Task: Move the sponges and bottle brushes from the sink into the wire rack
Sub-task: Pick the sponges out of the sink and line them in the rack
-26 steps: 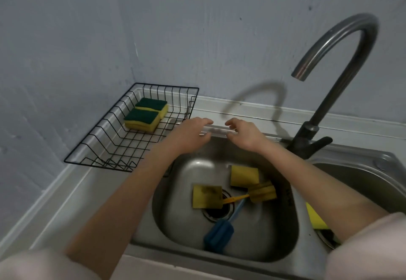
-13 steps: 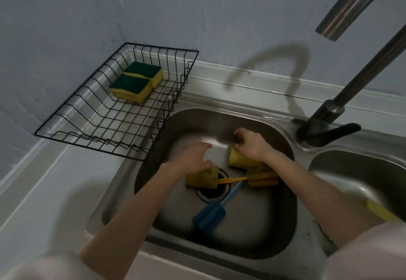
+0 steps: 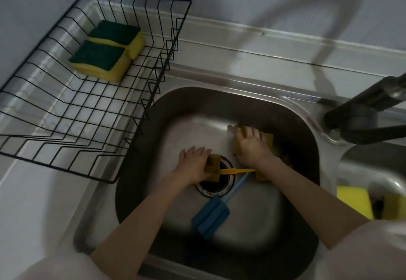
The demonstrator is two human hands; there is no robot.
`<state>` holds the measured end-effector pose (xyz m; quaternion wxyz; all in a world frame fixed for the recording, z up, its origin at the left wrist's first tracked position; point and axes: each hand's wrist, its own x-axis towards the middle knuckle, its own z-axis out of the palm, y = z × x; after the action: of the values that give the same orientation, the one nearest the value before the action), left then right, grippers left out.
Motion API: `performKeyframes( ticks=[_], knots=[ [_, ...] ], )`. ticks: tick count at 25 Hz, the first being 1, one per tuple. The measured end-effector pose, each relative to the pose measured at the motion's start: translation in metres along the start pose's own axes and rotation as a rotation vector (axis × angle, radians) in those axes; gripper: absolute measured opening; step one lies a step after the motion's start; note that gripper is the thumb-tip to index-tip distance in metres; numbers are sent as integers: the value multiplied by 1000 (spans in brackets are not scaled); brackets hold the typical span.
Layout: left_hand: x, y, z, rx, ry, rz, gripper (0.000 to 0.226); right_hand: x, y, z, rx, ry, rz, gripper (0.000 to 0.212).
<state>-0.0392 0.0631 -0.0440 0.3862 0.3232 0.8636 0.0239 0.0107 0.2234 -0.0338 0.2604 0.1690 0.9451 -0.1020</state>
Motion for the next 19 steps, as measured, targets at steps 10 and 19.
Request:
performKeyframes(
  ticks=[10, 19],
  knots=[
    [3, 2, 15, -37, 72, -24, 67, -4, -2, 20, -17, 214, 22, 74],
    [-18, 1, 7, -78, 97, -30, 49, -33, -5, -4, 111, 380, 29, 75]
  ],
)
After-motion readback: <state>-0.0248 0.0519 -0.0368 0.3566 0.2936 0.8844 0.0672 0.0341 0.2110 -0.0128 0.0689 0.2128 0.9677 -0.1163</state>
